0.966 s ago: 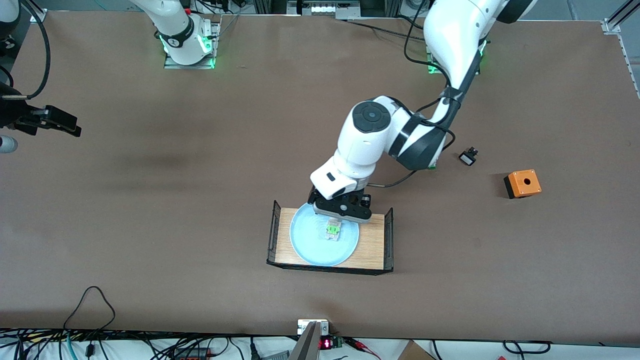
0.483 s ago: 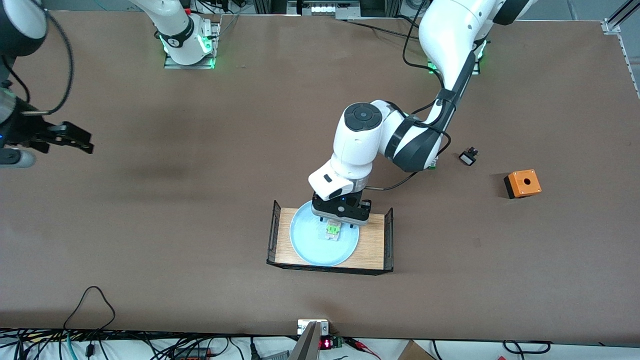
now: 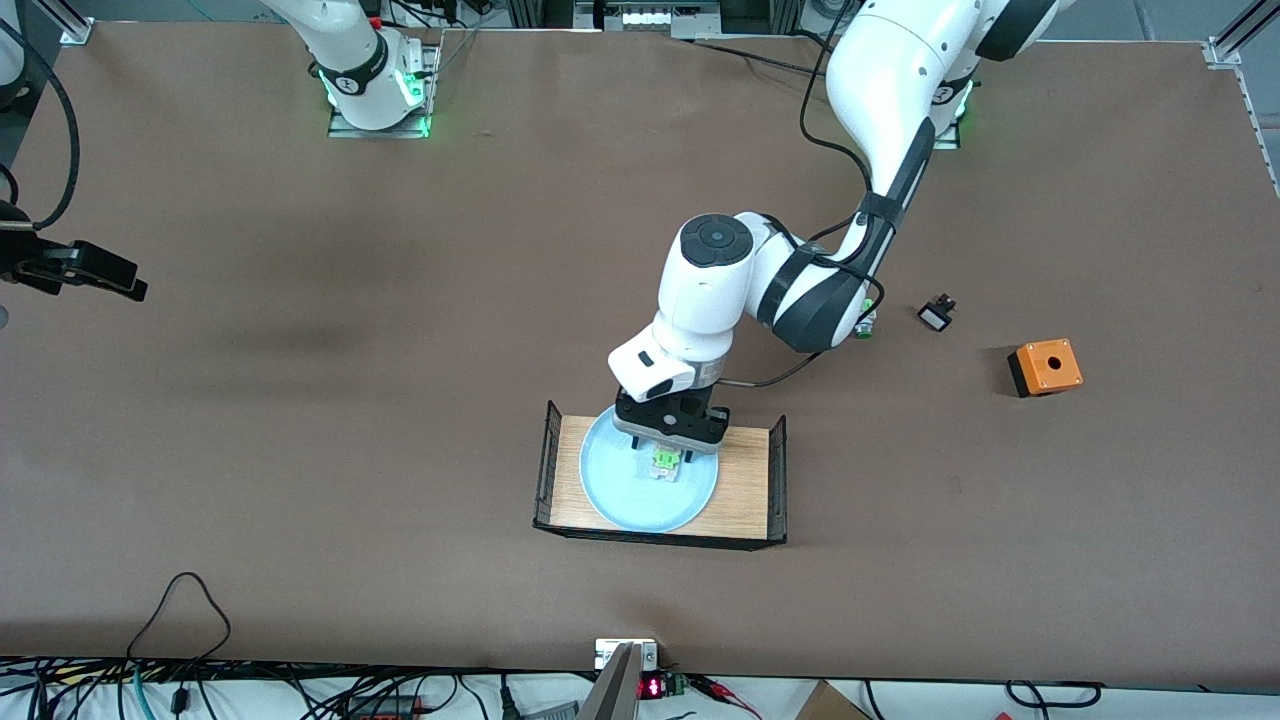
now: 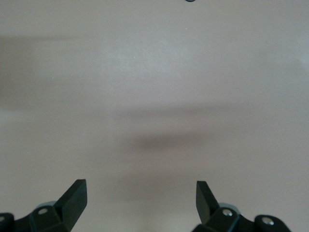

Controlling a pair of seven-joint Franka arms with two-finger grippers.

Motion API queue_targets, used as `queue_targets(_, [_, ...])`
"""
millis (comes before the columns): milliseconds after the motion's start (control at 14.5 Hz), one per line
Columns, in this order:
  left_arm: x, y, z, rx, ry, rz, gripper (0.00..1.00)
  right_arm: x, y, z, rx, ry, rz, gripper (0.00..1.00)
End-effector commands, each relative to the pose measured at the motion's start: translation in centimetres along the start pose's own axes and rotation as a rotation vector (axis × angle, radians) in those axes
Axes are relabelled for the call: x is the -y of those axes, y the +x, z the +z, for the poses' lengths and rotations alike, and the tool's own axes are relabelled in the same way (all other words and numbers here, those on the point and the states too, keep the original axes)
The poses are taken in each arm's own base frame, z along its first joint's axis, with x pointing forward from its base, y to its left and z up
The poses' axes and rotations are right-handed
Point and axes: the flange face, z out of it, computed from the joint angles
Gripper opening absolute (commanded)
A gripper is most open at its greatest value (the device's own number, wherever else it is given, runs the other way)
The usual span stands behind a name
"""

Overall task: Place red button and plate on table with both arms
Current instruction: 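Lift the green button and carry it toward the orange box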

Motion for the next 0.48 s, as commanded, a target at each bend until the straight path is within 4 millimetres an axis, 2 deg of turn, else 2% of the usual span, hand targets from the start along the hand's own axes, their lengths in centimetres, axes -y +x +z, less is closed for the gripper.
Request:
queue_targets(0, [-0.2,0.6,0.0,-0.033,0.02,0.006,0.51,0.0,-0.1,-0.5,-0.02,0.0,-0.003,1.0])
queue_targets(138, [-0.2,0.7,-0.2,-0.035,0.02,0.007,0.35,-0.1,0.0,-0.5,-0.02,-0.002,-0.008,1.0])
queue_targets(207, [-0.2,0.9,-0.7,-0.039,0.017,0.007,0.3,0.1,-0.1,-0.7,-0.02,0.0,-0.015,1.0])
queue_targets(276, [-0.1,1.1,-1.2,-0.04,0.018,0.003,0.27,0.4,-0.2,-0.7,-0.016,0.002,-0.024,1.0])
queue_targets(414, [-0.1,1.9,-3.1,-0.039,0.014,-0.01,0.26,1.9,-0.3,-0.8,-0.016,-0.027,-0.053,1.0])
